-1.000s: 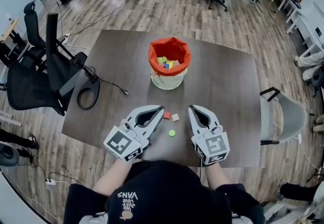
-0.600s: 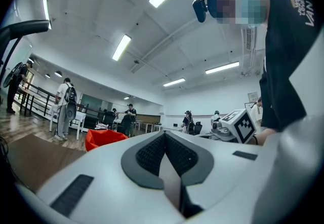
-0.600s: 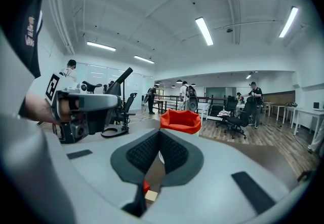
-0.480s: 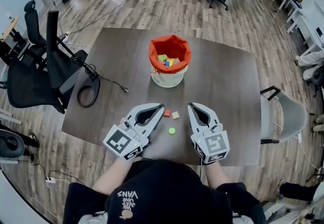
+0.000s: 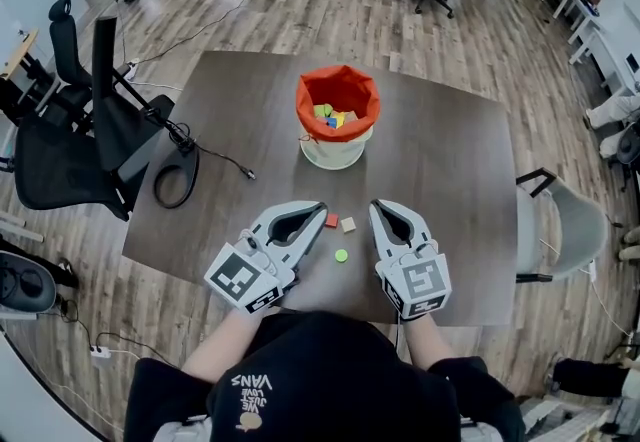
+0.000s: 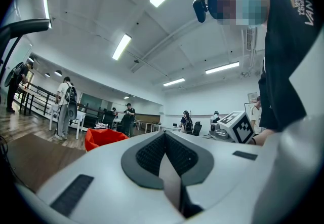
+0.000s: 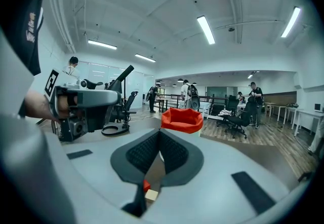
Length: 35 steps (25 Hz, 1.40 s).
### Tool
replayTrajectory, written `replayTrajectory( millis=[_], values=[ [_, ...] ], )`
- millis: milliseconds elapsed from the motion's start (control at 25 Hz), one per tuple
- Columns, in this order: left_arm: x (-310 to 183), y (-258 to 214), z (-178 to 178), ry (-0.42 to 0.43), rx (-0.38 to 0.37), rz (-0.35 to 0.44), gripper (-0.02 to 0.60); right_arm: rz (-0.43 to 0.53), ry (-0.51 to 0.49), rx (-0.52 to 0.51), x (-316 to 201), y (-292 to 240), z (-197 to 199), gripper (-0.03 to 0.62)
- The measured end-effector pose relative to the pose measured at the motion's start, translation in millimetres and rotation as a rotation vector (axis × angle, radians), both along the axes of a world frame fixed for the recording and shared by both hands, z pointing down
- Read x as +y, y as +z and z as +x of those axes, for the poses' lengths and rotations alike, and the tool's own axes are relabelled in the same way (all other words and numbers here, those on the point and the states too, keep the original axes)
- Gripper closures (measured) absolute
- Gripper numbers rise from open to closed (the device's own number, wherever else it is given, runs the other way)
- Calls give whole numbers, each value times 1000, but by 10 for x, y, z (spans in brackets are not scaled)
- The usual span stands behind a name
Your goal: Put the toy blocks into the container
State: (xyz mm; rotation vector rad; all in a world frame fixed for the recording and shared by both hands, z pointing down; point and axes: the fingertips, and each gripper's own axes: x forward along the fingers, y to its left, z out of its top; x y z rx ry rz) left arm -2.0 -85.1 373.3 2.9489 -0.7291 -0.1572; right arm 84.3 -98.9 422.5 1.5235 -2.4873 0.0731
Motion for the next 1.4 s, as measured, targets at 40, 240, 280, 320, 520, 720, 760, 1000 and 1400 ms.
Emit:
replayTrajectory(
  millis=[40, 240, 280, 320, 520, 720, 760, 1000, 1400],
  values=[
    [-1, 3, -1, 0, 0, 0, 571, -5, -1, 2, -6, 29, -5, 576],
    [-4, 18, -35, -11, -1, -3, 571, -23, -9, 5, -17, 120, -46, 576],
    [-6, 20, -47, -14, -1, -4, 571, -26, -11, 6, -23, 137, -55, 576],
    [-9, 20, -58, -17, -1, -5, 571, -30, -13, 8, -31, 159, -63, 576],
    [-16, 21, -83, -24, 0, -6, 571, -80, -22, 32, -83, 431, -98, 576],
    [-9, 35, -88, -26, -4, -9, 571, -143, -34, 60, -115, 752, -144, 576],
    [-8, 36, -89, -27, -4, -9, 571, -153, -37, 64, -121, 802, -152, 576],
    [5, 49, -97, -32, -6, -12, 571, -211, -54, 95, -112, 1086, -174, 576],
    [18, 69, -122, -35, -11, -13, 571, -326, -70, 137, -102, 1583, -206, 576]
  ],
)
